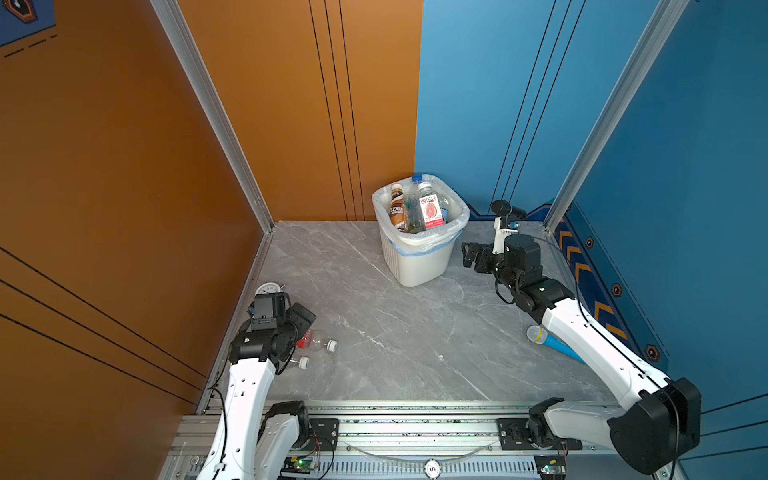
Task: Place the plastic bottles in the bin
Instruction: 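Withdraw the right gripper from the bin while the left gripper lowers toward the bottles, then lower the left gripper onto the red-green cartoon-labelled bottle and grasp it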
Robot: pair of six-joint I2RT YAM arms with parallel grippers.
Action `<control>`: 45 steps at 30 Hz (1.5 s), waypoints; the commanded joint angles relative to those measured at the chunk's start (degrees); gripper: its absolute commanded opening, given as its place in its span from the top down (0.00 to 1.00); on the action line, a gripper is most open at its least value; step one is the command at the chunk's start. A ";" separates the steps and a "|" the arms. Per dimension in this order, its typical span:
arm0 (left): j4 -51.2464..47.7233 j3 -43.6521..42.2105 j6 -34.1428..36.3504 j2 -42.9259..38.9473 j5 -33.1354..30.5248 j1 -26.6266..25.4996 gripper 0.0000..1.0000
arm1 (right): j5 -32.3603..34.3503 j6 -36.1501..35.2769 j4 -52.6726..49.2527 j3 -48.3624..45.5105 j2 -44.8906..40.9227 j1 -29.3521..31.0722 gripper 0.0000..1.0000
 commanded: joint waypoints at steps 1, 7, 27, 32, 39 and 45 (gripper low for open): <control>0.34 -1.59 -0.25 1.78 -1.40 0.98 0.06 | -1.54 1.13 0.74 -1.24 -0.14 -0.75 0.00; 3.91 -3.63 0.46 4.30 -0.84 2.98 0.08 | -2.08 1.32 0.57 -1.86 -0.68 -1.44 0.00; 17.85 -5.83 1.30 18.04 3.19 4.41 0.18 | -2.62 1.65 0.04 -3.27 -2.18 -3.42 0.01; 20.86 -5.93 1.08 20.67 4.09 4.01 0.21 | -2.72 1.65 0.00 -3.62 -2.33 -3.70 0.00; 25.13 -6.12 0.33 24.89 5.30 2.97 0.23 | -2.96 1.77 -0.18 -3.94 -2.53 -3.98 0.00; 29.08 -6.19 -0.92 28.64 6.75 1.45 0.26 | -2.74 1.85 -0.49 -4.24 -3.07 -4.31 0.00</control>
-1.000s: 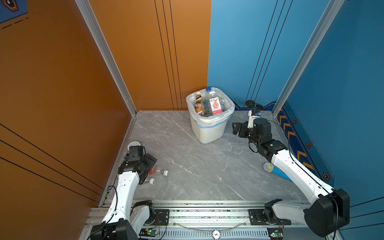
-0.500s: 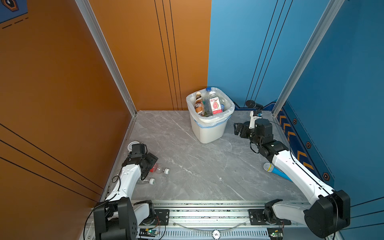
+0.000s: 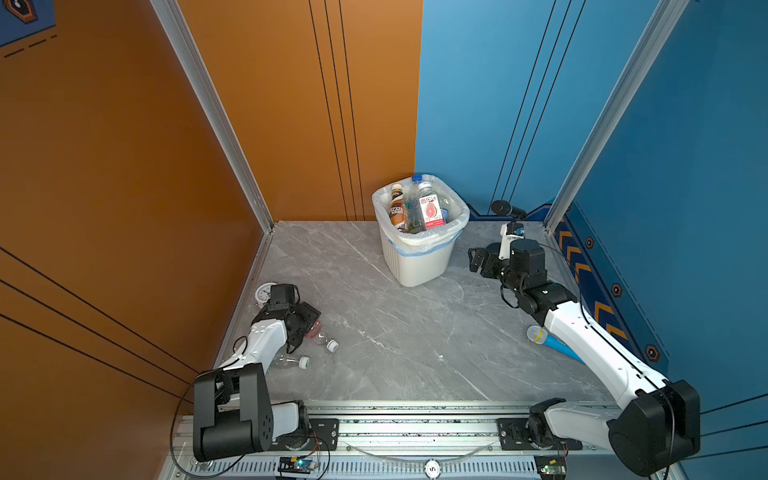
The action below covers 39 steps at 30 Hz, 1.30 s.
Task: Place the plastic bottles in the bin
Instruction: 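Lower the left gripper onto the red-green cartoon-labelled bottle and grasp it, then lift the cartoon-labelled bottle with the left gripper and carry it over the bin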
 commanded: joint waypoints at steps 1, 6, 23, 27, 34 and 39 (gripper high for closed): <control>3.46 -0.68 -1.39 1.67 1.83 -1.19 0.27 | -0.33 0.87 -0.48 -0.55 -2.03 -0.58 0.00; 6.98 -0.86 -2.43 3.56 3.04 -2.63 0.35 | -0.18 0.88 -0.73 -0.72 -2.55 -0.79 0.00; 5.64 13.31 1.04 -3.71 3.87 -11.74 0.43 | -0.01 1.58 -1.25 -0.88 -4.57 -1.68 0.00; 3.13 26.67 7.95 -4.30 0.43 -17.67 0.43 | 0.02 1.84 -1.44 -1.40 -5.96 -1.84 0.00; 3.73 48.36 19.28 3.57 -2.09 -26.72 0.43 | 0.34 2.11 -2.35 -3.51 -9.59 -2.11 0.00; 3.55 64.26 22.16 14.50 1.52 -29.68 0.44 | 0.63 2.50 -3.78 -4.63 -11.98 -2.45 0.00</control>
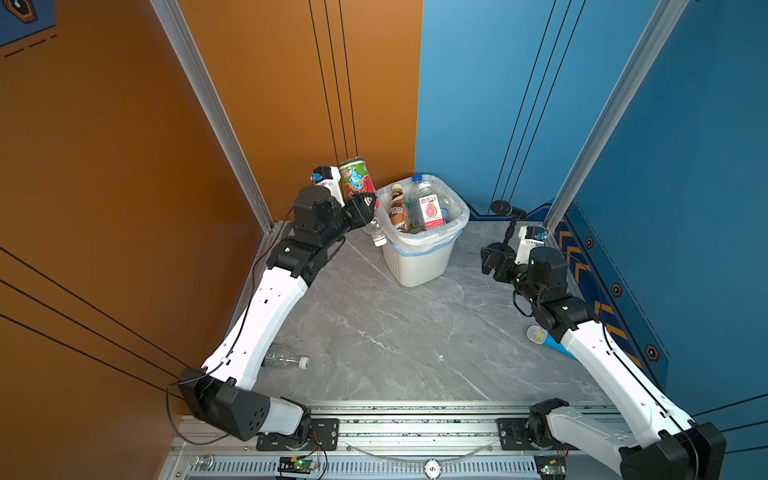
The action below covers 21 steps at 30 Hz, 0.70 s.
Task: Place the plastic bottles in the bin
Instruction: 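Lift the cartoon-labelled bottle with the left gripper and carry it over the bin, then open the left gripper to drop the cartoon-labelled bottle into the bin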
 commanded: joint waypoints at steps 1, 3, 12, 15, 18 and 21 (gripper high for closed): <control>-2.30 8.98 5.26 7.33 1.59 -1.47 0.44 | 0.74 1.19 -2.36 -1.25 -2.09 -0.54 0.00; -3.51 14.87 5.48 12.05 2.76 -2.06 0.44 | 0.88 1.37 -2.62 -1.63 -2.83 -0.63 0.00; -7.67 34.30 3.83 28.46 6.71 -3.17 0.45 | 1.27 1.36 -3.45 -2.19 -4.65 -1.40 0.00; -9.65 38.05 3.81 31.42 6.89 -3.54 0.45 | 1.11 1.28 -3.48 -2.18 -4.74 -1.81 0.00; -11.16 39.79 3.50 33.10 7.13 -3.77 0.41 | 0.53 1.36 -3.25 -2.22 -4.60 -2.24 0.00; -13.25 40.79 3.19 33.99 6.93 -3.76 0.02 | 0.18 1.50 -3.07 -2.24 -4.13 -2.57 0.00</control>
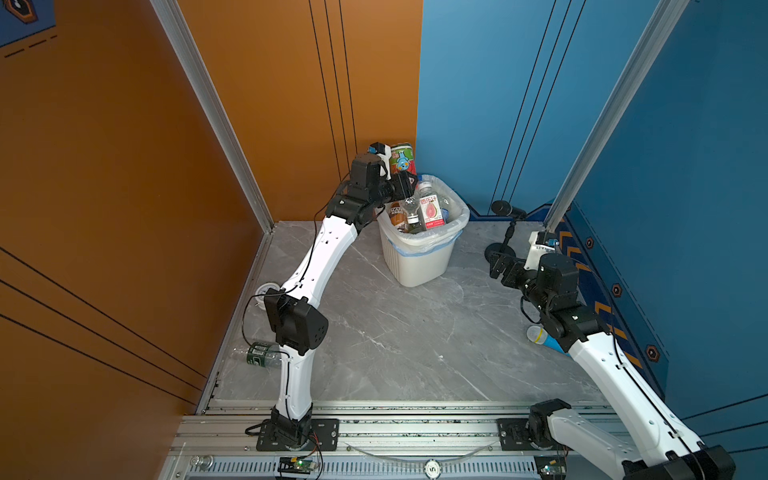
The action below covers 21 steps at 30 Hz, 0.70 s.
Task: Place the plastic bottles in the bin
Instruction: 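Open the left gripper to drop the cartoon-labelled bottle into the bin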
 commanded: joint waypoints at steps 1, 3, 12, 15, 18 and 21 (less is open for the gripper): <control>-3.22 2.90 0.15 0.42 1.00 -0.38 0.02 | 0.05 0.55 -0.90 -0.70 -0.16 -0.49 0.00; -4.33 2.60 0.40 -0.07 0.39 -0.36 0.02 | -0.08 0.60 -0.70 -0.70 -0.04 -0.69 0.00; -2.64 -5.82 3.88 -9.78 -4.01 -0.03 0.02 | -0.46 0.55 -0.71 -0.61 0.27 -0.94 0.00; 2.27 -14.29 4.48 -16.19 -4.54 0.19 0.02 | -0.64 0.63 -0.73 -0.61 0.63 -1.01 0.00; 7.95 -26.88 4.60 -24.13 -6.40 0.32 0.02 | -1.38 0.71 -0.90 -0.69 1.37 -1.03 0.00; 10.52 -41.43 4.95 -32.41 -10.31 0.32 0.02 | -2.42 0.93 -1.13 -0.68 2.34 -0.91 0.00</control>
